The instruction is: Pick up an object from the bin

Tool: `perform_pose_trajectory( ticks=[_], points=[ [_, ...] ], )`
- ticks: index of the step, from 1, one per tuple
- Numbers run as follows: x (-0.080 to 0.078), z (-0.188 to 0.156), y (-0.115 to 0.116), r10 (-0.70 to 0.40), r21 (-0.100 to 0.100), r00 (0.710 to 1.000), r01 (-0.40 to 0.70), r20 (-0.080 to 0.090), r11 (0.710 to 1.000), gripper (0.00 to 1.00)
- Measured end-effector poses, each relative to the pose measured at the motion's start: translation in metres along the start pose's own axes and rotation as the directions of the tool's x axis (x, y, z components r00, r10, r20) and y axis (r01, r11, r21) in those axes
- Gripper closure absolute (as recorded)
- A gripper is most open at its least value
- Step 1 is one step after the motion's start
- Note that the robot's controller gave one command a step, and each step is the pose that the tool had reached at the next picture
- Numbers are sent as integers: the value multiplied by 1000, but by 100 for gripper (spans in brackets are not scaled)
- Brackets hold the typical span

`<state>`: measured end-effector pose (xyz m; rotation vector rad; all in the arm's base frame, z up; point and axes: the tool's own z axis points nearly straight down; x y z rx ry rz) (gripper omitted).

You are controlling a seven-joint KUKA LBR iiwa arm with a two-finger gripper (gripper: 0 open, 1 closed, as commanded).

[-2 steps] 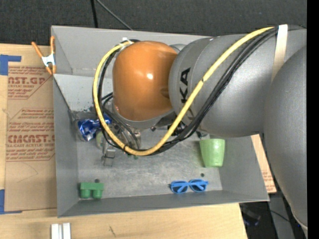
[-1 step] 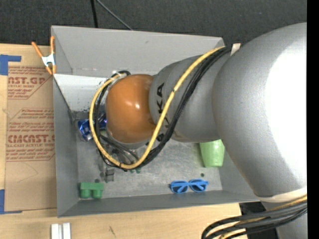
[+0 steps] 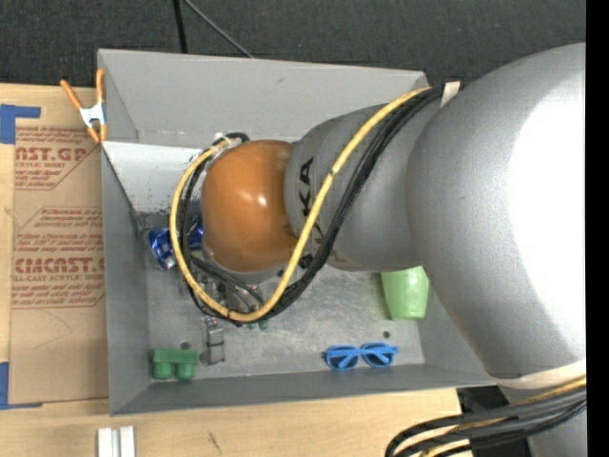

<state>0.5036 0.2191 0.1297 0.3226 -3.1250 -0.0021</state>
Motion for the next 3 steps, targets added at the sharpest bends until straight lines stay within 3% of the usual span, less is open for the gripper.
perform_pose_trajectory(
  ticks=[1, 2, 3],
  points=[
    [8, 61, 31, -177, 1, 984, 177, -4, 984, 0],
    [6, 57, 32, -175, -2, 984, 175, -1, 984, 100],
    [-11, -32, 23, -185, 2, 983, 185, 10, 983, 100]
  ],
)
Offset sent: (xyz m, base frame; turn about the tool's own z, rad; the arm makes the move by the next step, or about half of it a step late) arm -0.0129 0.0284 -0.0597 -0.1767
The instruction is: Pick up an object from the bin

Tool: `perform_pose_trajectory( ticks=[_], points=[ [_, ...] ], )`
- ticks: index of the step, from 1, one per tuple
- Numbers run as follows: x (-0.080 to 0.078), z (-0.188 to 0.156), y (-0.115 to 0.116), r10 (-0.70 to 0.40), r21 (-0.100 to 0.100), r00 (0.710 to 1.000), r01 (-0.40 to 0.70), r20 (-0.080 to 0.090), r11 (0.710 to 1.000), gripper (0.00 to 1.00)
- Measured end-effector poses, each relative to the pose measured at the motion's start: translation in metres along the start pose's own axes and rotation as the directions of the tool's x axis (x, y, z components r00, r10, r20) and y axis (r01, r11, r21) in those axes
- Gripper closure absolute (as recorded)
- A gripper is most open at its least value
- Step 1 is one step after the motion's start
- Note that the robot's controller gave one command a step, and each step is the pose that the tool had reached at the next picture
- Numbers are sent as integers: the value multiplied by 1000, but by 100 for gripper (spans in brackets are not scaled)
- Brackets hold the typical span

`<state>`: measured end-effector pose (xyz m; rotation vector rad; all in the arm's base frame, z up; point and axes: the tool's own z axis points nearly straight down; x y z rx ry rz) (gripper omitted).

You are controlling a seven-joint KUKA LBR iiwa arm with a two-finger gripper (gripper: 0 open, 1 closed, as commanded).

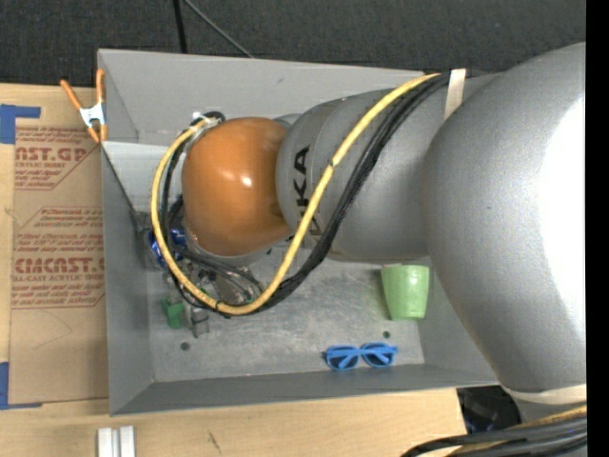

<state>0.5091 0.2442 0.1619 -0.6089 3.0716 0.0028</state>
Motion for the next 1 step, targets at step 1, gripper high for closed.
perform_pose_trajectory(
  ticks=[1],
  points=[
    [-16, -63, -27, -5, 1, 1000, 5, 0, 1000, 100]
  ],
)
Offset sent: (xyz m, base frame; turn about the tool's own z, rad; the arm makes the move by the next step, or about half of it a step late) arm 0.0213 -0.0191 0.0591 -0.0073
